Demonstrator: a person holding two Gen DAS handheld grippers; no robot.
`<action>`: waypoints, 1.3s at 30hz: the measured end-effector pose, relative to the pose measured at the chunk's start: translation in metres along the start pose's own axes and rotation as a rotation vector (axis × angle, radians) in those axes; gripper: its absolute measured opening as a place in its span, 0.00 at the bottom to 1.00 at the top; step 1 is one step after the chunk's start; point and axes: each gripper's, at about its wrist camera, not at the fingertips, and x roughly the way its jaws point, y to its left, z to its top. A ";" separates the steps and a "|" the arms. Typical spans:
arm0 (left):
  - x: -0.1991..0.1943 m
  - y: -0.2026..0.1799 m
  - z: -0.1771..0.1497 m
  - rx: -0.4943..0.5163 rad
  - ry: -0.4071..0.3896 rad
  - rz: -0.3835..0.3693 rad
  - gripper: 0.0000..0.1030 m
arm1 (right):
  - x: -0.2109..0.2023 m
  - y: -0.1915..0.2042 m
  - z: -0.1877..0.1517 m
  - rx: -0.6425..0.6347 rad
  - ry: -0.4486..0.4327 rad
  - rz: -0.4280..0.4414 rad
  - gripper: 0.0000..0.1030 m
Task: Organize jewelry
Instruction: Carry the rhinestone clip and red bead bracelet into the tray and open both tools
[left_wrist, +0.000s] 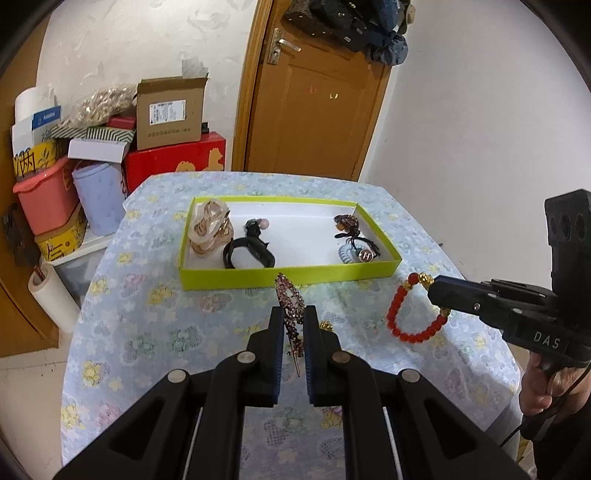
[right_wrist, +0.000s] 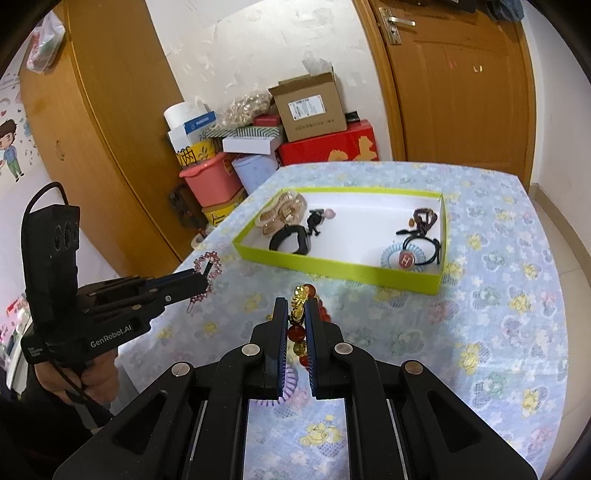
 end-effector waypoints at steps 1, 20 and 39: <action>-0.001 -0.001 0.002 0.006 -0.003 0.000 0.10 | -0.001 0.000 0.002 -0.003 -0.005 -0.001 0.09; 0.028 -0.009 0.046 0.075 -0.016 -0.020 0.10 | 0.004 -0.020 0.049 -0.013 -0.058 -0.025 0.09; 0.130 -0.003 0.085 0.095 0.076 -0.011 0.10 | 0.094 -0.083 0.099 0.042 0.022 -0.067 0.09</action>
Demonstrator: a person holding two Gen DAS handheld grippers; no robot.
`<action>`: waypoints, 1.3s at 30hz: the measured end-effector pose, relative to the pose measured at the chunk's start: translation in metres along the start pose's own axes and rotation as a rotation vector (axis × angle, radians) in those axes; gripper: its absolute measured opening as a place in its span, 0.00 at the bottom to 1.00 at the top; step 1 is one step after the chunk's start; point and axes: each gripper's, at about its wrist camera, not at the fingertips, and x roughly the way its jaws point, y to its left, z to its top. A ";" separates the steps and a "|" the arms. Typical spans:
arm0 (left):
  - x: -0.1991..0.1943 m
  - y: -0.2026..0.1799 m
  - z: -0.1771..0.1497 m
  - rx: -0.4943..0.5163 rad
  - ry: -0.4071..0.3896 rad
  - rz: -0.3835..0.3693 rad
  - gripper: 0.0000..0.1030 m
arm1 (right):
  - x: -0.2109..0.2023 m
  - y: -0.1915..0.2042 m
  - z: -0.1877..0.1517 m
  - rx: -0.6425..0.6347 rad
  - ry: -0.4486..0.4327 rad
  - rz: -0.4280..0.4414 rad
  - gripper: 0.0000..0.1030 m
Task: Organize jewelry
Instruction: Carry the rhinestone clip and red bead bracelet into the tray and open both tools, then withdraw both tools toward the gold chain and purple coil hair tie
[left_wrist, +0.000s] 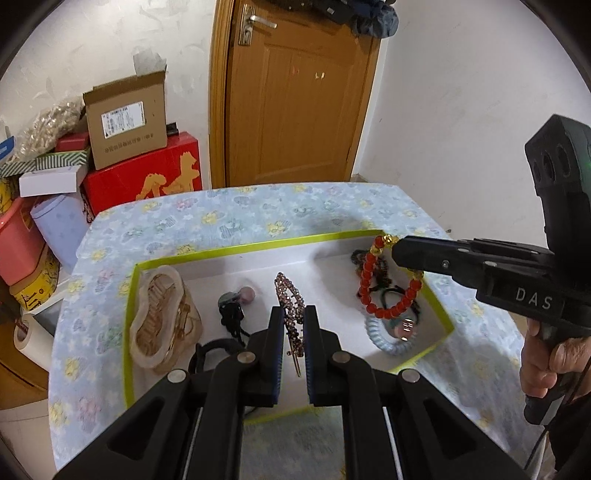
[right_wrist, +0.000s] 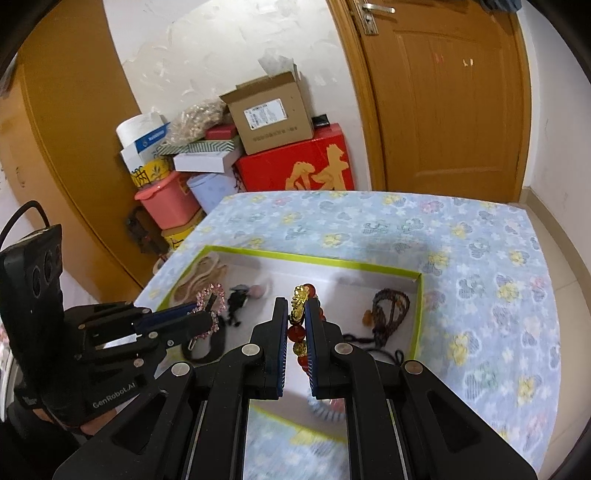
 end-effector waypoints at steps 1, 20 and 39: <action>0.005 0.002 0.001 -0.002 0.006 0.000 0.10 | 0.007 -0.003 0.002 0.003 0.007 -0.002 0.09; 0.061 0.014 -0.002 -0.033 0.108 -0.001 0.11 | 0.076 -0.034 0.004 0.006 0.146 -0.088 0.09; 0.025 0.011 -0.004 -0.050 0.066 0.014 0.19 | 0.026 -0.017 -0.009 -0.014 0.085 -0.126 0.26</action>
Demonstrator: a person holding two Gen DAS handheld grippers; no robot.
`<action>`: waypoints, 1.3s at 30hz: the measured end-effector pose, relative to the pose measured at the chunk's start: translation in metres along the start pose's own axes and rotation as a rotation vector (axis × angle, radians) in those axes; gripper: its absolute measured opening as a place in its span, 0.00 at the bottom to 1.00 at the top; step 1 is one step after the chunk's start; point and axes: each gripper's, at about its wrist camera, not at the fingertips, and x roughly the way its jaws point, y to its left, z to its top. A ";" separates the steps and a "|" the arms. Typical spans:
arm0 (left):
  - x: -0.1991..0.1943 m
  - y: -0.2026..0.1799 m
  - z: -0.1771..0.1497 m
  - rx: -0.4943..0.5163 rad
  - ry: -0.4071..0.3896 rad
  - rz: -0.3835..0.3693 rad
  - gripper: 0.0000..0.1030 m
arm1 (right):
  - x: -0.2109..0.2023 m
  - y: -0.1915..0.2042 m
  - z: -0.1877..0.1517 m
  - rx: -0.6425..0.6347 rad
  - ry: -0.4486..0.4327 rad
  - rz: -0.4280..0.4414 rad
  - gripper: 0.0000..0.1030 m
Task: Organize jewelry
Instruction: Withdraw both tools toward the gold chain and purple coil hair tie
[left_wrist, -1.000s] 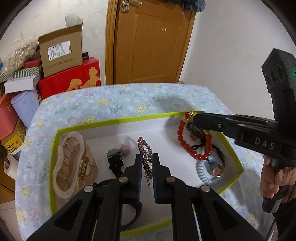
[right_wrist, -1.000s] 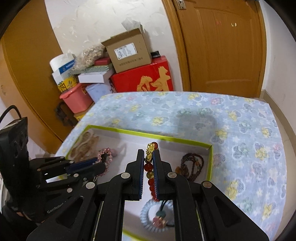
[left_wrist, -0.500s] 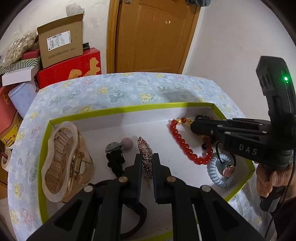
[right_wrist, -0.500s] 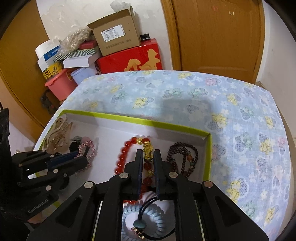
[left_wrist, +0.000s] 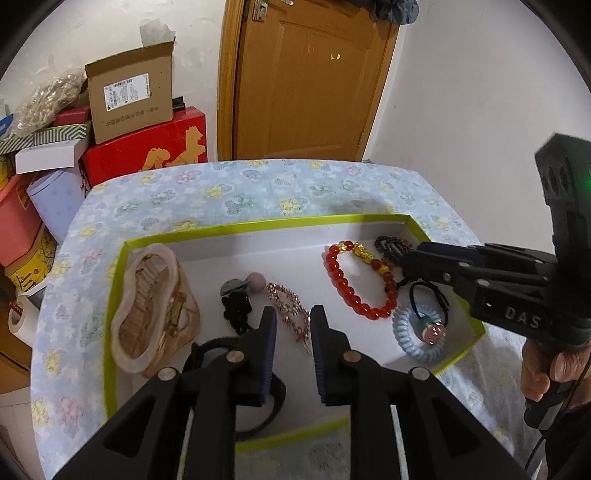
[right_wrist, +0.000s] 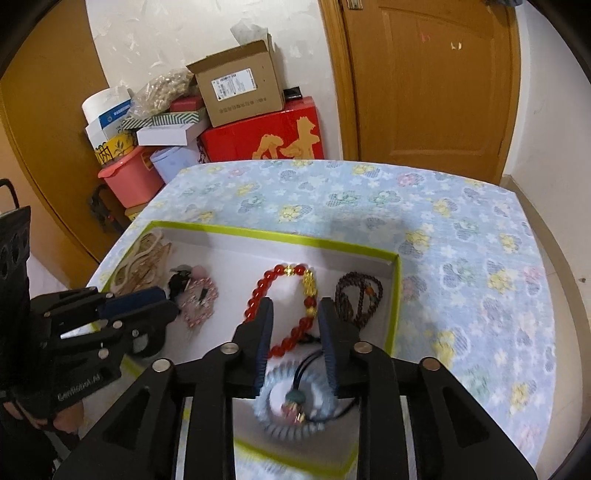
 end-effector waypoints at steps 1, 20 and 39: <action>-0.004 0.000 -0.002 -0.001 -0.004 0.003 0.19 | -0.003 0.002 -0.001 -0.001 -0.003 -0.003 0.27; -0.104 -0.018 -0.070 0.013 -0.071 0.033 0.19 | -0.095 0.049 -0.083 -0.063 -0.053 -0.037 0.27; -0.136 -0.010 -0.126 -0.034 -0.073 0.033 0.19 | -0.107 0.083 -0.146 -0.097 -0.009 0.049 0.34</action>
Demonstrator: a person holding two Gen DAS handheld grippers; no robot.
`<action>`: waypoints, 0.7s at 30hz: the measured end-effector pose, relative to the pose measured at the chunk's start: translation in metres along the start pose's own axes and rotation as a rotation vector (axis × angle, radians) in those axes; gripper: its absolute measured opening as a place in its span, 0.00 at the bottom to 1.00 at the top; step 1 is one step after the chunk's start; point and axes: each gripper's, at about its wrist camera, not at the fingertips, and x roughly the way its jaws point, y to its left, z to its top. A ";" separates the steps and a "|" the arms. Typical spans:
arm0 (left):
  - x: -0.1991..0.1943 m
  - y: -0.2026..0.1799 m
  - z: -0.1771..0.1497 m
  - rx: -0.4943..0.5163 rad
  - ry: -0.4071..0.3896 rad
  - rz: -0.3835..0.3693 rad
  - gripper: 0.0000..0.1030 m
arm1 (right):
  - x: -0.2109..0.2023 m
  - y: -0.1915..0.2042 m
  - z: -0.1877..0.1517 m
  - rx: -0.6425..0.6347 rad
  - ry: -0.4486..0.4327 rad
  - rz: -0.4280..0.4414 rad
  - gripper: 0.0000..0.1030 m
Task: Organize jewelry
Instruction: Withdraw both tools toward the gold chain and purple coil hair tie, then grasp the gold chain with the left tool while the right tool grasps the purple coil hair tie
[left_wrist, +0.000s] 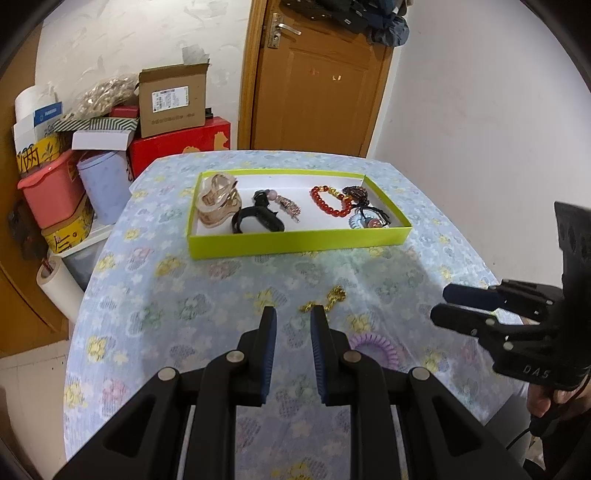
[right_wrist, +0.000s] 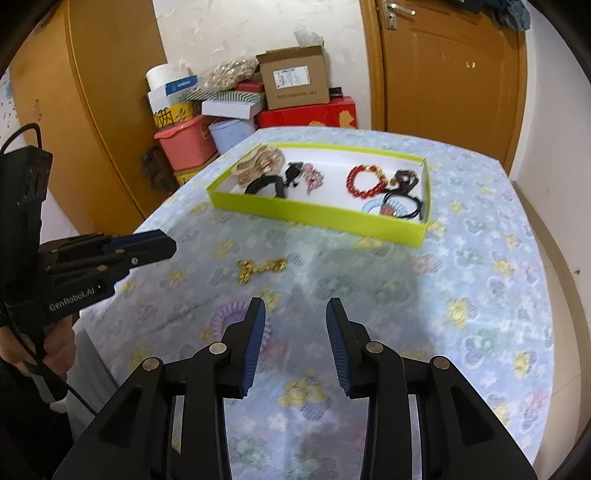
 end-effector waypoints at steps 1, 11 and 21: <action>0.000 0.002 -0.002 -0.007 0.002 0.000 0.19 | 0.004 0.002 -0.002 -0.003 0.011 0.003 0.34; -0.001 0.010 -0.011 -0.028 0.015 -0.001 0.19 | 0.035 0.018 -0.014 -0.042 0.081 0.016 0.34; 0.005 0.015 -0.011 -0.043 0.024 -0.005 0.19 | 0.049 0.033 -0.020 -0.123 0.101 -0.012 0.27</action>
